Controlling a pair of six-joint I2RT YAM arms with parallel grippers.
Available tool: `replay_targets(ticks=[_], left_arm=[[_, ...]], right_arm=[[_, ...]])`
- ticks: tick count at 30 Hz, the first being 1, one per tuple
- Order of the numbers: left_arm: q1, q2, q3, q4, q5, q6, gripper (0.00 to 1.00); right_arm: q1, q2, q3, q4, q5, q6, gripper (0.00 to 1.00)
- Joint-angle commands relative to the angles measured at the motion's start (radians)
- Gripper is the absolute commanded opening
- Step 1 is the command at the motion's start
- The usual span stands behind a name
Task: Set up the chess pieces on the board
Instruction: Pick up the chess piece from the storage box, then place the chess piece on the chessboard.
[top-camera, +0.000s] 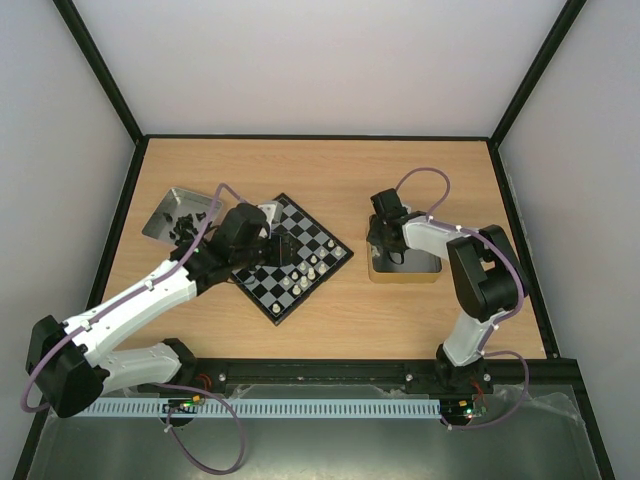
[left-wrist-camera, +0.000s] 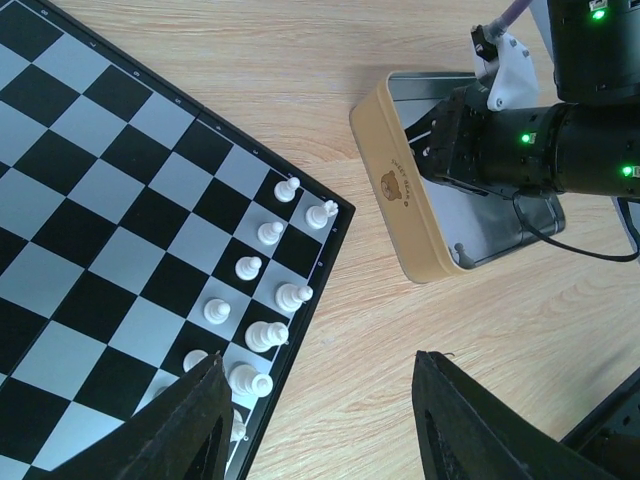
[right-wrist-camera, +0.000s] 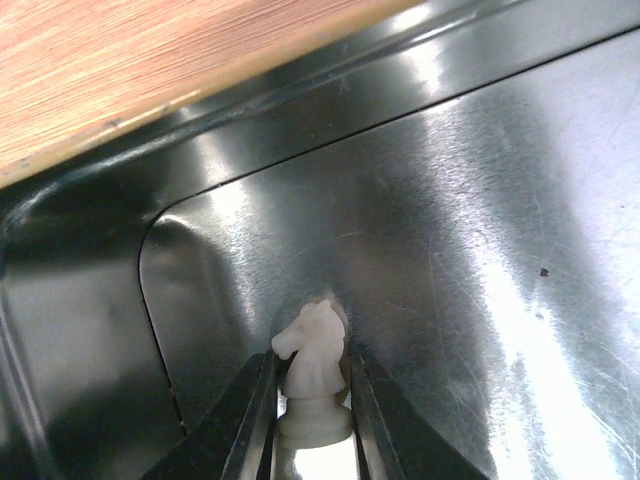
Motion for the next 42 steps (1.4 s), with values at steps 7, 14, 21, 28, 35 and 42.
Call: replay_targets(ticks=[7,14,21,28,35,42], left_arm=[[0.008,-0.023,-0.024,0.021,0.0,-0.014,0.51],[0.011,-0.038,-0.035,0.05,-0.005,-0.032,0.52],[0.052,-0.059,-0.052,0.14,0.018,-0.083,0.53],[0.148,-0.053,-0.05,0.29,0.192,-0.175,0.57],[0.241,-0.02,-0.044,0.351,0.401,-0.275,0.59],[0.326,0.018,-0.051,0.293,0.57,-0.299,0.61]], right_arm=[[-0.001,-0.002,0.0,-0.015,0.056,-0.026,0.12],[-0.001,-0.14,-0.061,0.075,0.05,-0.053,0.12],[-0.001,-0.327,-0.135,0.194,-0.077,-0.107,0.12],[0.013,-0.458,-0.193,0.414,-0.458,-0.149,0.13],[0.152,-0.44,-0.156,0.528,-0.672,-0.223,0.13],[0.247,-0.405,-0.118,0.541,-0.775,-0.341,0.13]])
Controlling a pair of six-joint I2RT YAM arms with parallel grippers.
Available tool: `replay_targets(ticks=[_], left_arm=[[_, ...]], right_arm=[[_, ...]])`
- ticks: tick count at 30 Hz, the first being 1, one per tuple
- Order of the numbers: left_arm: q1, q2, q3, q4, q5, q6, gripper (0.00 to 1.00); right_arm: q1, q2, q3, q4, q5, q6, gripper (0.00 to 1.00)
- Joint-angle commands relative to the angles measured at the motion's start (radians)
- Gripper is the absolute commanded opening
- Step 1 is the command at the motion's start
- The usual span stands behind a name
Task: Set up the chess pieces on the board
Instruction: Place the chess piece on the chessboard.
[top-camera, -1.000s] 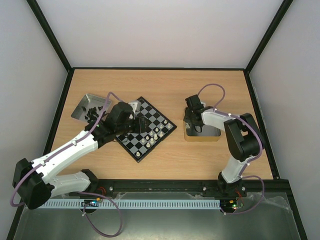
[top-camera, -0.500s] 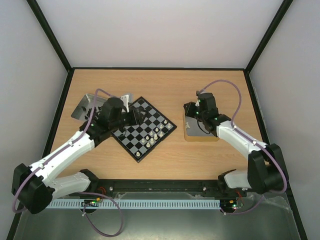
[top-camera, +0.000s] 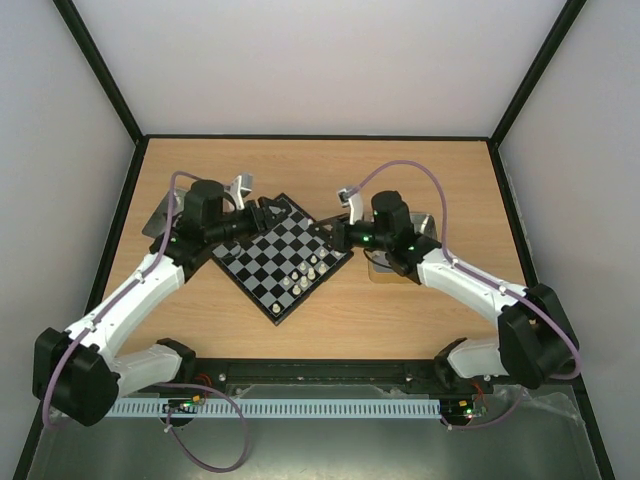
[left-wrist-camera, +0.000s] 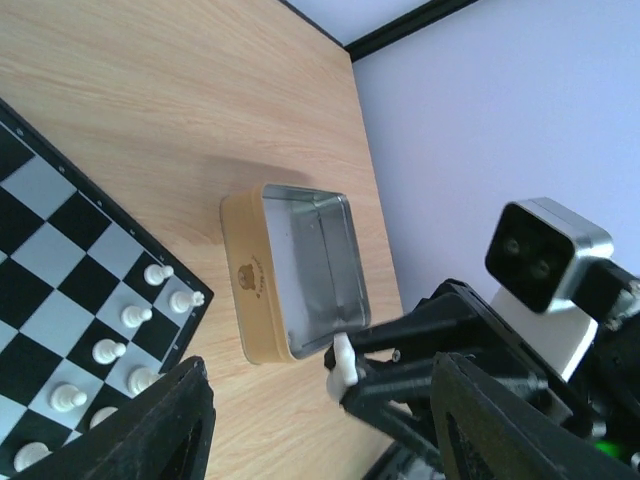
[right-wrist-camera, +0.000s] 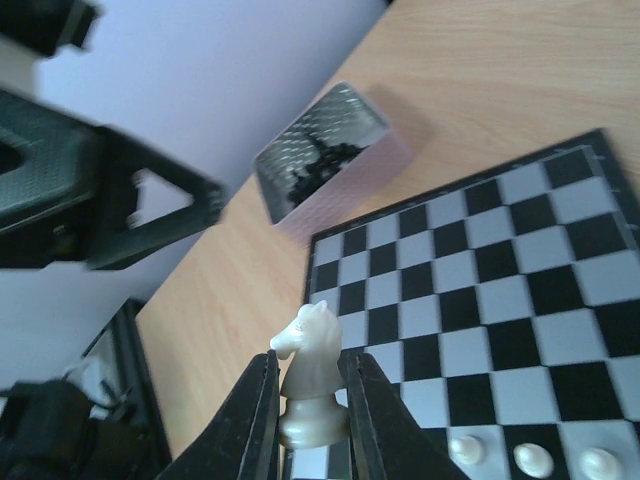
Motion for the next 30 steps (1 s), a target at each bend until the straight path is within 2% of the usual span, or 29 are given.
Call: replay_targets(ticks=[1,6,23,25,30], left_arm=[[0.031,0.039,-0.005,-0.011,0.177,-0.03,0.61],[0.032,0.09,-0.008,-0.022,0.3,-0.01,0.59],[0.03,0.125,-0.034,0.01,0.387,-0.038,0.07],[0.03,0.123,-0.033,0.008,0.379,-0.033,0.03],[0.03,0.087,-0.029,-0.093,0.246,0.072,0.02]], right_arm=[[0.046,0.028,0.062,0.032,-0.097,-0.122,0.13],[0.072,0.053,0.093,-0.004,-0.102,-0.172,0.13],[0.09,0.084,0.126,-0.049,-0.076,-0.21,0.14],[0.091,0.084,0.128,-0.051,-0.064,-0.205,0.21],[0.091,0.067,0.133,-0.134,-0.01,-0.237,0.55]])
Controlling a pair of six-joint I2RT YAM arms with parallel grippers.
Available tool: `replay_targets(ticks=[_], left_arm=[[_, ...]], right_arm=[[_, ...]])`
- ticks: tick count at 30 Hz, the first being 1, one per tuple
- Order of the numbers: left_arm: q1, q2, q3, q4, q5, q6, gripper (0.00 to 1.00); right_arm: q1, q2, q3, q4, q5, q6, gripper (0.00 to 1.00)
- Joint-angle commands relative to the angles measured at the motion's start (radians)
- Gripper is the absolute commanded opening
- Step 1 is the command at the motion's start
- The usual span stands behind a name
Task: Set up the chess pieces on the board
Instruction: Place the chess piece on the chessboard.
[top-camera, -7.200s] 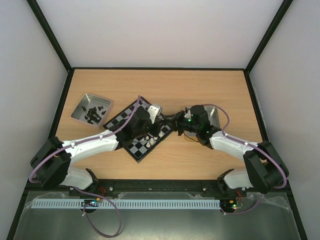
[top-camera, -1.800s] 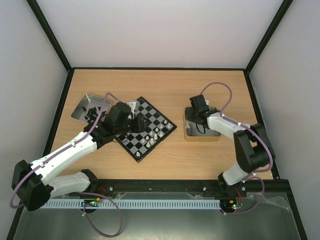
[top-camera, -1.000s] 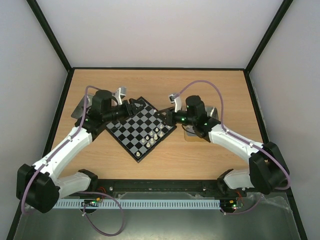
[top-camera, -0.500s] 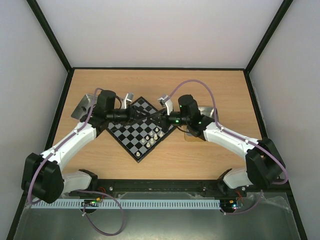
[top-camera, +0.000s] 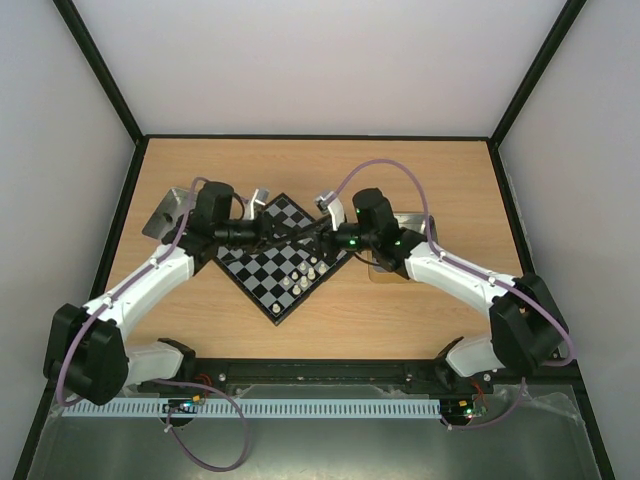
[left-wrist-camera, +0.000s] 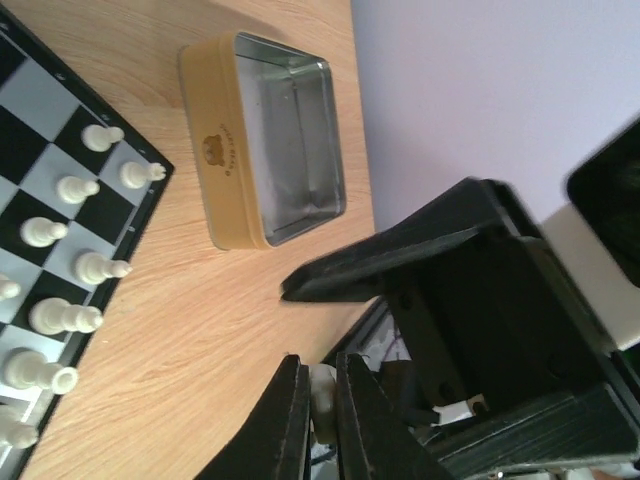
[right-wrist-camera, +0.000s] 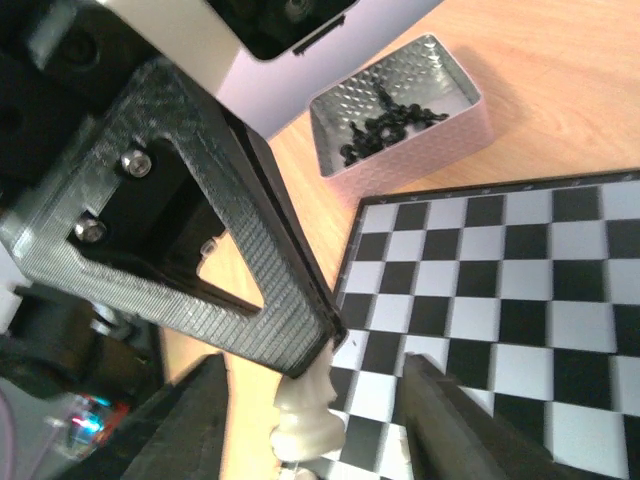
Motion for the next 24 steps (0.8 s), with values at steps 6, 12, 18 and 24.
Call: replay_targets(ticks=[6,12,18,24], left_arm=[[-0.025,-0.094,-0.021,-0.248,-0.351,0.237,0.02],[-0.217,-0.142,-0.038,-0.337,-0.757,0.272,0.02],[-0.419,-0.145,-0.127,-0.314,-0.971,0.193,0.02],[-0.575,-0.071,-0.144,-0.337,-1.087,0.166,0.02]], right_arm=[[0.006,-0.116,-0.057,-0.018,0.231,0.046,0.68],[0.005,-0.208,-0.109,-0.022,0.682,0.151,0.68],[0.005,-0.251,-0.153,-0.015,0.923,0.242,0.69],[0.004,-0.23,-0.165,-0.022,0.931,0.281,0.7]])
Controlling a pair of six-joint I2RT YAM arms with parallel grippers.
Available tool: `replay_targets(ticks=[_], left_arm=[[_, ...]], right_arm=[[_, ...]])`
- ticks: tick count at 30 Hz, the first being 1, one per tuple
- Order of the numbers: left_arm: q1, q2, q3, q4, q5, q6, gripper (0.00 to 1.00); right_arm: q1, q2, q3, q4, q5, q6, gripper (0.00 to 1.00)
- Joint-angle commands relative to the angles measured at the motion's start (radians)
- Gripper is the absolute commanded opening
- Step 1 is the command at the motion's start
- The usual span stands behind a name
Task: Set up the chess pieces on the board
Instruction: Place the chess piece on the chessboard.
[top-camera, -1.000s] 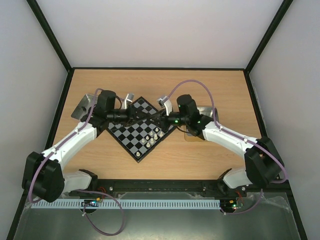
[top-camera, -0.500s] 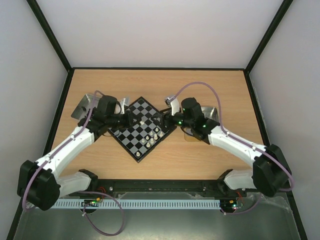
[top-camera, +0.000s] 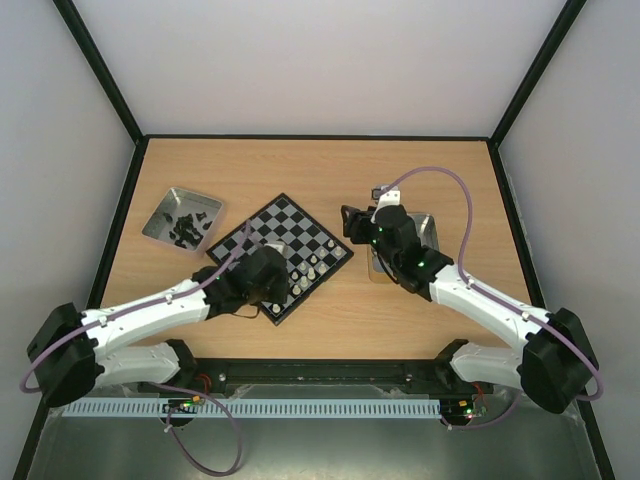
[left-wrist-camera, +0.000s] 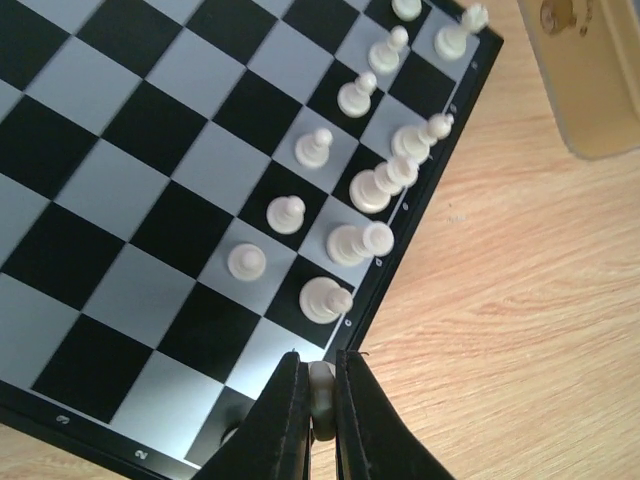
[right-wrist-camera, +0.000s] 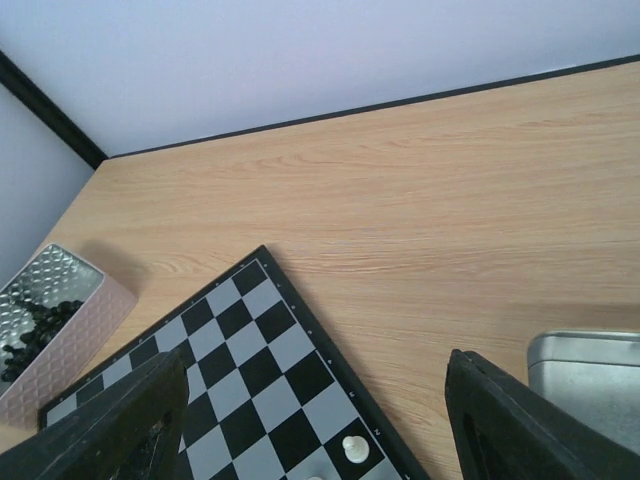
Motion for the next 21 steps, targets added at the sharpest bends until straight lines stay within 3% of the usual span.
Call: replay_targets(ticks=[1,21], left_arm=[[-0.087,0.055,-0.007,-0.016,-0.149,-0.029,0.03],[-0.13,0.181,-0.096,0.141,-0.166,-0.05,0.05]], right_arm=[[0.003,0.008,-0.01,0.005,0.085,0.053,0.7],[0.0,0.028,-0.012,-0.008,0.097,0.071,0.7]])
